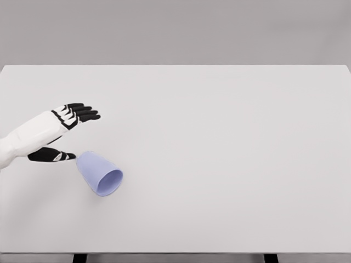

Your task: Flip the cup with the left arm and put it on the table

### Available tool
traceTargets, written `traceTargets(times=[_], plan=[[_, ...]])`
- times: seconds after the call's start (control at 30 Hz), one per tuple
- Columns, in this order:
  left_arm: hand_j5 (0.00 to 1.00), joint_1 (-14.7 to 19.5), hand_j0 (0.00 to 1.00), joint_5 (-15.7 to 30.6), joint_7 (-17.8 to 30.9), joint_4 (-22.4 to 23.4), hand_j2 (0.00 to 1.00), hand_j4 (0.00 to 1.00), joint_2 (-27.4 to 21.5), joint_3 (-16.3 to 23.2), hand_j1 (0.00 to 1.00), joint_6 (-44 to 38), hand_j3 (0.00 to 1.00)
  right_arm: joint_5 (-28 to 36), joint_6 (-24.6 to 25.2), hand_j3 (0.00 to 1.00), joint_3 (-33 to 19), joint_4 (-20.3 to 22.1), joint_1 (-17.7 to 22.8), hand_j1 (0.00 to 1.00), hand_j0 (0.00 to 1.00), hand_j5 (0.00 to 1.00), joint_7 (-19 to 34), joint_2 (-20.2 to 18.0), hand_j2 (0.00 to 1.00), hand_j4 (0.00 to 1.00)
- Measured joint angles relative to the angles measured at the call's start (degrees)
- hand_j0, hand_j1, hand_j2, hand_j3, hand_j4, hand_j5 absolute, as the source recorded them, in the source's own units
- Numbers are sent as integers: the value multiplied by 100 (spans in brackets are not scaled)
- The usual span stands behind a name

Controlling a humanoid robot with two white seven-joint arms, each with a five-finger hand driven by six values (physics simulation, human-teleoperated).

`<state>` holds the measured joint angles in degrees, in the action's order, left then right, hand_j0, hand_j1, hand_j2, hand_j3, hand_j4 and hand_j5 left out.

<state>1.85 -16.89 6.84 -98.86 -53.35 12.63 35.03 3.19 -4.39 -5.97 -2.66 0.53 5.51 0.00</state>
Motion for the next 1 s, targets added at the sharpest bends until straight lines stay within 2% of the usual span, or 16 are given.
traceTargets(times=[0.2,0.27,0.3,0.63,0.83,1.0], plan=[[100,-97,100,-59,3,30,100,100,-77,-37,100,0,100,6,13,100,1,-22,18,100,100,100,1,0,100,100],[100,-413,100,-132,4,26,100,100,-168,-38,100,1,100,5,15,100,0,-28,18,100,100,100,-1,0,100,100],[100,-466,100,-178,4,16,100,100,-226,-38,100,1,100,6,16,100,0,-30,18,100,100,100,0,0,100,100],[100,-475,100,-277,16,-187,100,100,-590,47,100,0,100,5,17,100,0,-32,18,100,100,100,1,0,100,100],[99,-466,99,-179,40,-252,99,99,-755,422,99,0,99,4,17,100,0,-32,18,100,100,100,0,0,100,100],[99,-562,99,258,46,-257,99,99,-802,505,99,0,99,6,17,100,0,-32,18,100,100,100,1,0,100,100]])
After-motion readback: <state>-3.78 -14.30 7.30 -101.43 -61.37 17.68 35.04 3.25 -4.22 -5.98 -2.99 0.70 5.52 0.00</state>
